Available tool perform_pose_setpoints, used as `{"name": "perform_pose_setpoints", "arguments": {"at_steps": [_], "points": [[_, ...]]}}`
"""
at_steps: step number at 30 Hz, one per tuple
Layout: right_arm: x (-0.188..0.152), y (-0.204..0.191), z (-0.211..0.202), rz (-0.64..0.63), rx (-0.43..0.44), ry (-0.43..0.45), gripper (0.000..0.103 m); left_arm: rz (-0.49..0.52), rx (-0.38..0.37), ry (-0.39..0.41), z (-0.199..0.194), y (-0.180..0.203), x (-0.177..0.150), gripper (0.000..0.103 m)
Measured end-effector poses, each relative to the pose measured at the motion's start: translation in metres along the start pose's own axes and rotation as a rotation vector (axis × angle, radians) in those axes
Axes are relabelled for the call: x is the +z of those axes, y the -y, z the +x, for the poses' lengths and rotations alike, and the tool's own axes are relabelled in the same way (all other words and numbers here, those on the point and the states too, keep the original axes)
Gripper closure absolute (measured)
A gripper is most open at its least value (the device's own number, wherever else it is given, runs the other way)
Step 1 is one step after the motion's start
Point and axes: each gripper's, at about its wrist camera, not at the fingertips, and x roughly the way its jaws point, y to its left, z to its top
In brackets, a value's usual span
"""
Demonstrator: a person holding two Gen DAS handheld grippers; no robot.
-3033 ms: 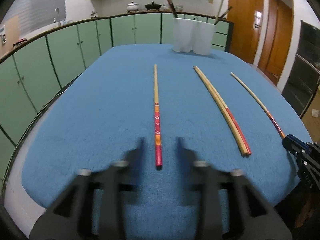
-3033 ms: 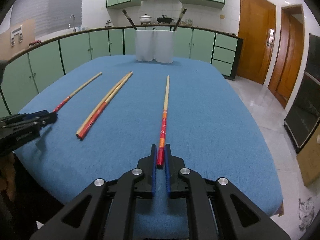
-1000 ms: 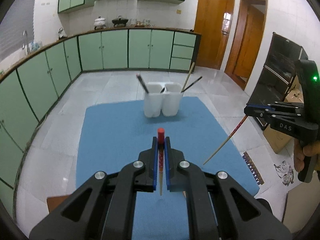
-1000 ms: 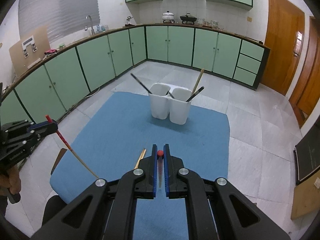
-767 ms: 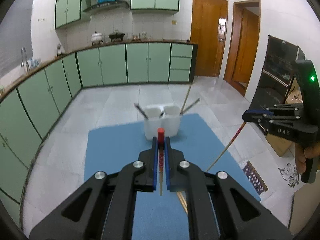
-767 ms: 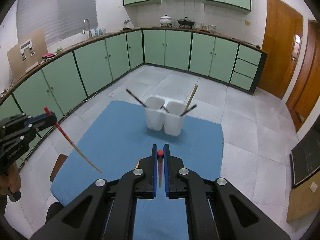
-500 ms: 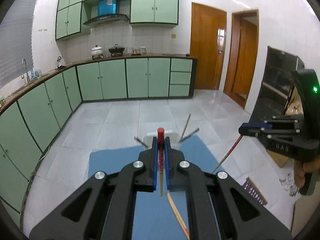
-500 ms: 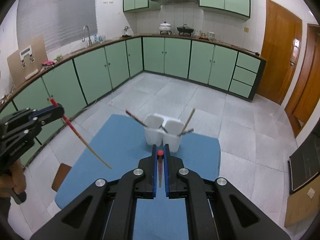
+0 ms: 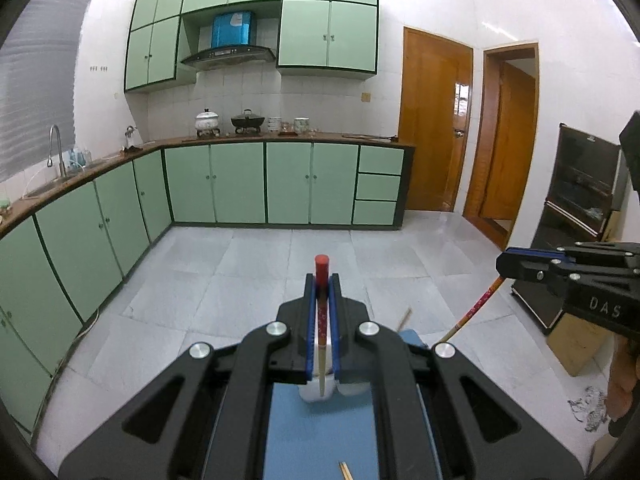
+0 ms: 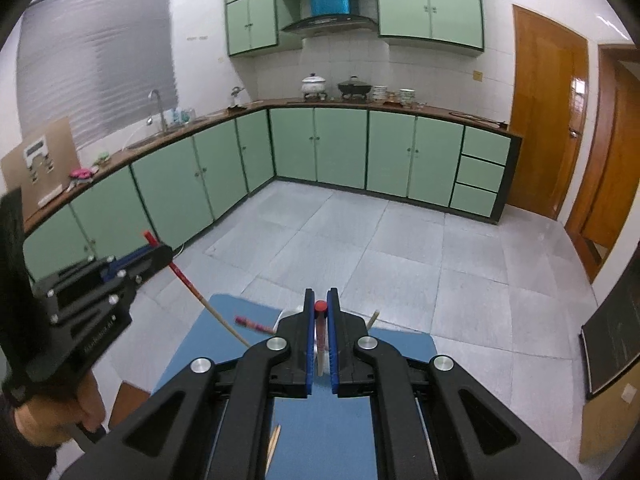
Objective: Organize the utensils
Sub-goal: 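Lift both red-patterned chopsticks and carry them over the white holder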
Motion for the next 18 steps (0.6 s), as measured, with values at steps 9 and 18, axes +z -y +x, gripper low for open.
{"name": "perform_pose_setpoints", "arguments": {"at_steps": [9,18], "points": [[0.008,0.034,0.087,0.076,-0.054,-0.024,0.097,-0.044,0.031,-0.029,0.089,-0.011,0.005,0.098],[-0.015,0.048,0.156,0.102,-0.054,-0.096,0.097,-0.055,0.033,-0.112,0.153,-0.021,-0.035,0.098]]}}
